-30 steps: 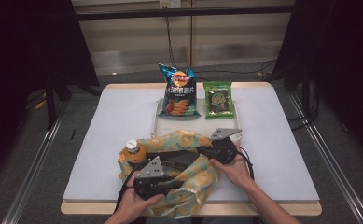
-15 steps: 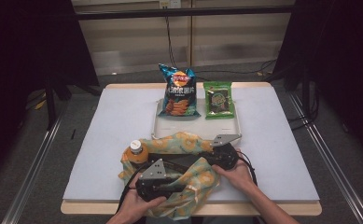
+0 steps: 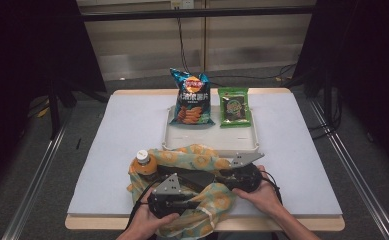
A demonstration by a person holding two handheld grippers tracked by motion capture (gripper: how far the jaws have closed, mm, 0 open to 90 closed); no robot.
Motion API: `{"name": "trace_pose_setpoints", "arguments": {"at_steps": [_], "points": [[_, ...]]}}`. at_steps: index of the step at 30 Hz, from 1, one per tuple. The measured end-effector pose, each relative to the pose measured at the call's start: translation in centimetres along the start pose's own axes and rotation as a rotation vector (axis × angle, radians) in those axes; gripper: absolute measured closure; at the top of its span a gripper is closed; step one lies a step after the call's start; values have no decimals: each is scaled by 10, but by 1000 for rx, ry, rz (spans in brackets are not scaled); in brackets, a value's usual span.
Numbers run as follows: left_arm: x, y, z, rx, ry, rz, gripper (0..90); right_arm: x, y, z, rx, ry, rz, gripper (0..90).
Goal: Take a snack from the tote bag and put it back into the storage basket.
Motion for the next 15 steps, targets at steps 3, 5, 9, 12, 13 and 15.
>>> {"name": "trace_pose_setpoints", "arguments": {"at_steps": [3,5,9,12,13,15], "points": [[5,-3,1,1,11,17,798,4,-5,2,-18,-7,3,669],[10,-3,3,-9,10,53,795,5,-7,6,-23,13,6,653],[13,-3,6,-15,20,80,794,3,-3,12,-22,30,8,573],[15,-4,6,-14,27,77,790,-2,6,14,-24,16,-30,487],[16,-4,6,-14,21,99,790,-5,9,15,-29,15,-46,477],[17,-4,7,-28,27,106,790,-12,16,17,-29,8,-81,481]]}}
Point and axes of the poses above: each handheld gripper's, and its own axes: y roughly backward along the jaws, x roughly out of its underside, z roughly to its left, the point moved 6 cm from there along -y, roughly forward along the jaws, and after that the axes turned 11 degrees about y, right-handed, at the moved point
